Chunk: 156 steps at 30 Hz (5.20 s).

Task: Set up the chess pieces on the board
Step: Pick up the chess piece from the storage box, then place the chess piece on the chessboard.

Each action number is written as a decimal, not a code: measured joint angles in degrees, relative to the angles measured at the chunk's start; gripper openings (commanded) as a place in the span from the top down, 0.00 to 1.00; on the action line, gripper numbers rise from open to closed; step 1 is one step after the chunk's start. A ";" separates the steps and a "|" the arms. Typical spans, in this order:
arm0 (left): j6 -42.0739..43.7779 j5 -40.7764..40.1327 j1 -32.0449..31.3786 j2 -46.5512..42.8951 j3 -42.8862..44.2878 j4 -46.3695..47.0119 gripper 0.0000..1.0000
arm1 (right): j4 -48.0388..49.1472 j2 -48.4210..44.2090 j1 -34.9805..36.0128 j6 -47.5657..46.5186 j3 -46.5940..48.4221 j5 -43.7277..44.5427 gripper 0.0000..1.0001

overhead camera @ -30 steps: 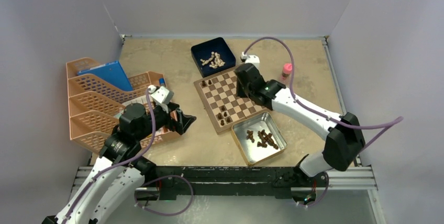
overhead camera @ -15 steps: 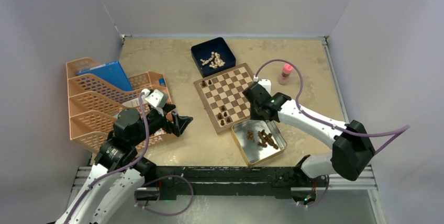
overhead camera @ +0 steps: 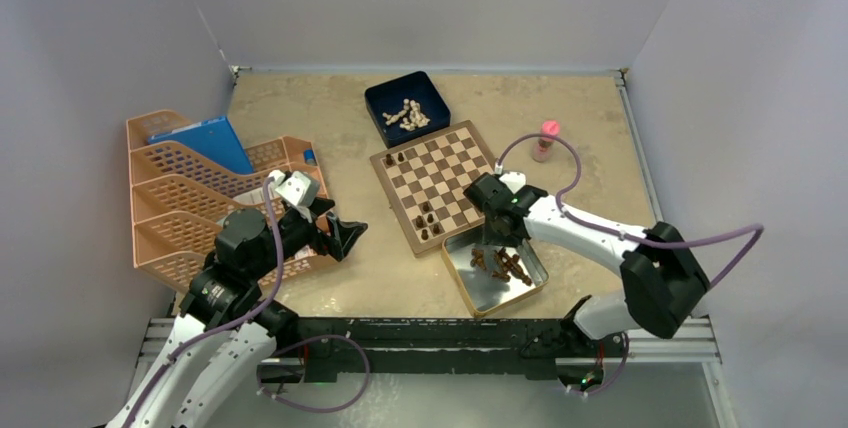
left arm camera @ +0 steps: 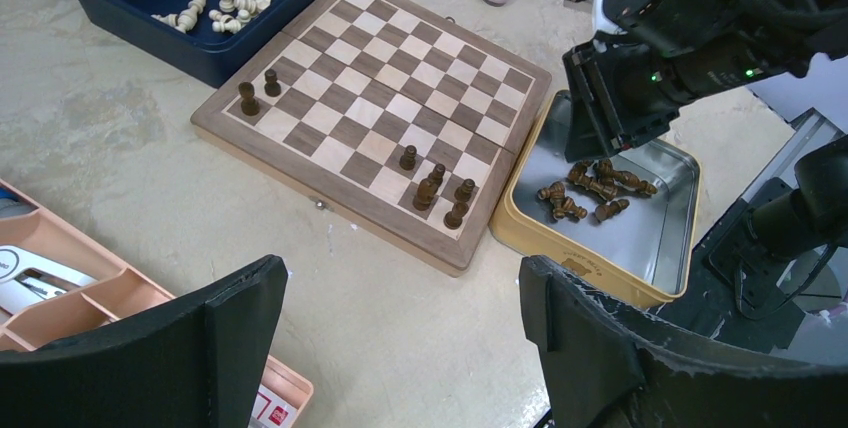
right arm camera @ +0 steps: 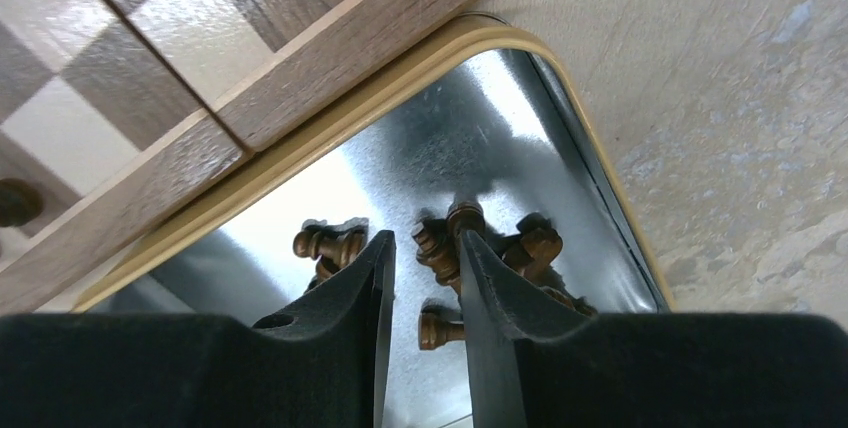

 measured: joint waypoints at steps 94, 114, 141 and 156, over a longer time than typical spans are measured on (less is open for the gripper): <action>0.00 -1.20 0.00 -0.35 0.00 -0.92 0.14 | 1.75 4.28 -0.76 -5.75 24.06 -0.11 0.89; -0.02 -5.46 0.00 -2.19 0.00 -2.56 0.14 | 9.60 39.32 -0.59 -15.56 50.77 -6.16 0.88; 0.00 -5.77 0.00 -2.56 0.00 -2.56 0.14 | 7.43 48.83 1.07 -16.68 60.33 -7.10 0.84; 0.00 -5.97 0.00 -2.78 0.00 -2.56 0.14 | 5.18 50.69 1.05 -16.63 63.36 -6.58 0.80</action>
